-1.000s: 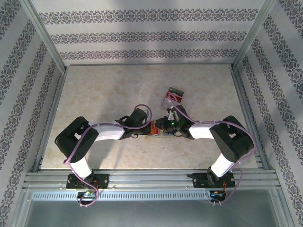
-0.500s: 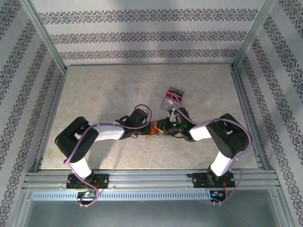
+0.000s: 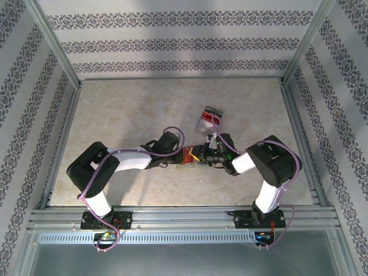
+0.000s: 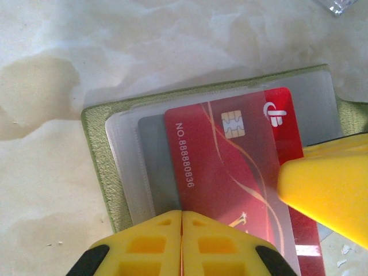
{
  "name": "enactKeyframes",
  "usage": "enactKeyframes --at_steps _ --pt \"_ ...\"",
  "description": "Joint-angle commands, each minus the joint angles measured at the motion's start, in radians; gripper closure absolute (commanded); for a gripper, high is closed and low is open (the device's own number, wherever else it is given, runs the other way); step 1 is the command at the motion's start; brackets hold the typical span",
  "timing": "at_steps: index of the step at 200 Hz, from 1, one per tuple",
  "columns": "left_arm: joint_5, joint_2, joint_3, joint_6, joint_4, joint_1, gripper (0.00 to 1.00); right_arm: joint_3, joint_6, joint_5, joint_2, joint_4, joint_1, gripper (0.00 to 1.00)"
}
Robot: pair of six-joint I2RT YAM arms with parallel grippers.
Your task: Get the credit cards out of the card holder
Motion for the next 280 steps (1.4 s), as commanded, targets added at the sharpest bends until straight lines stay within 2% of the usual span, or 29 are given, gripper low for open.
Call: enactKeyframes --at_steps 1,54,101,189,231,280 --pt "-0.030 0.007 0.012 -0.008 -0.061 -0.013 0.92 -0.023 0.012 -0.023 0.008 0.086 -0.019 0.85" --pt "-0.032 0.004 0.019 -0.006 -0.071 -0.013 0.91 -0.029 0.015 -0.033 0.007 0.100 -0.029 0.86" --pt "-0.025 -0.019 0.018 -0.002 -0.065 -0.013 0.85 -0.036 0.015 -0.026 0.017 0.099 -0.031 0.90" --pt "-0.047 -0.024 0.003 -0.008 -0.066 -0.008 0.86 -0.054 -0.022 -0.002 -0.027 0.032 -0.047 0.95" --pt "-0.053 -0.040 -0.026 -0.008 -0.055 0.025 0.88 -0.058 -0.097 0.027 -0.119 -0.123 -0.060 0.95" --pt "-0.064 -0.062 -0.017 0.016 -0.073 0.034 0.87 -0.017 -0.249 0.108 -0.294 -0.481 -0.066 0.95"
